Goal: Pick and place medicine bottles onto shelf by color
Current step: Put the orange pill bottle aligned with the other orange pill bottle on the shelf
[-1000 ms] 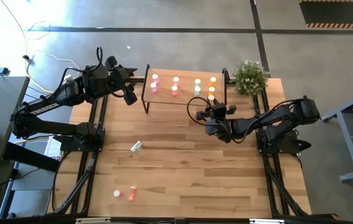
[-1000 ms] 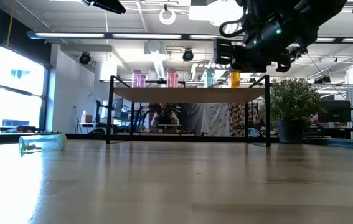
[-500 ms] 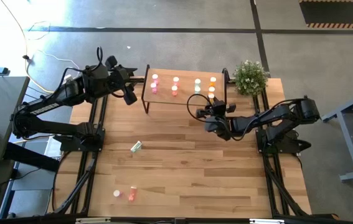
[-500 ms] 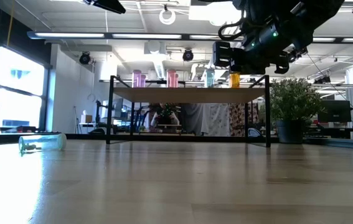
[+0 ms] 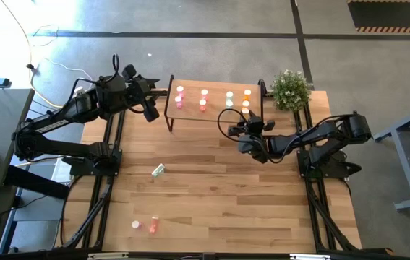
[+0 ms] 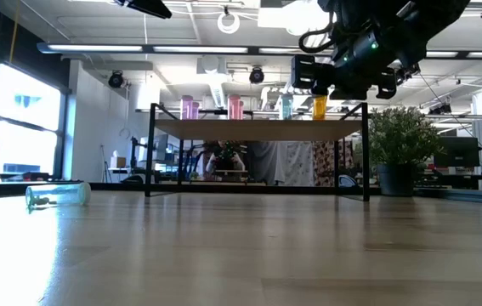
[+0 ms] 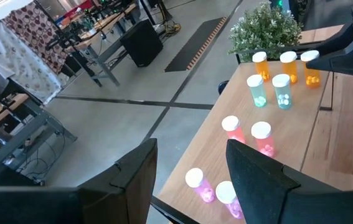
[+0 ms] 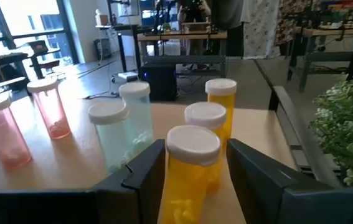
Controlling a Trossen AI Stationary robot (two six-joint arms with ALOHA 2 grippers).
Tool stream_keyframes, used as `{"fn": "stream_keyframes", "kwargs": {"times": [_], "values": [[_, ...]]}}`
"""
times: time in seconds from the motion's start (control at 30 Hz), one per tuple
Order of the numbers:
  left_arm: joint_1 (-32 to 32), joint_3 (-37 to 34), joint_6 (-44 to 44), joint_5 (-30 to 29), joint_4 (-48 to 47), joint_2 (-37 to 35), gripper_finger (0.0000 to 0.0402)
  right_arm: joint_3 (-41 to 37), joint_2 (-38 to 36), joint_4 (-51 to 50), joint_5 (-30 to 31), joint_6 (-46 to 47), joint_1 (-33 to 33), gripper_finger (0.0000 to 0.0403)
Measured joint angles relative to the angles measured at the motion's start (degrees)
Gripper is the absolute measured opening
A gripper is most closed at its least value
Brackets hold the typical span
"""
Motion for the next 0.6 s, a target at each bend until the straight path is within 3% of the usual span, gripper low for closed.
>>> {"fn": "stream_keyframes", "kwargs": {"times": [0.6], "values": [[0.00,0.00,0.00,0.02,-0.02,0.00,0.0184,0.14,0.00,2.35,0.96,-0.15,0.00,0.0205]]}}
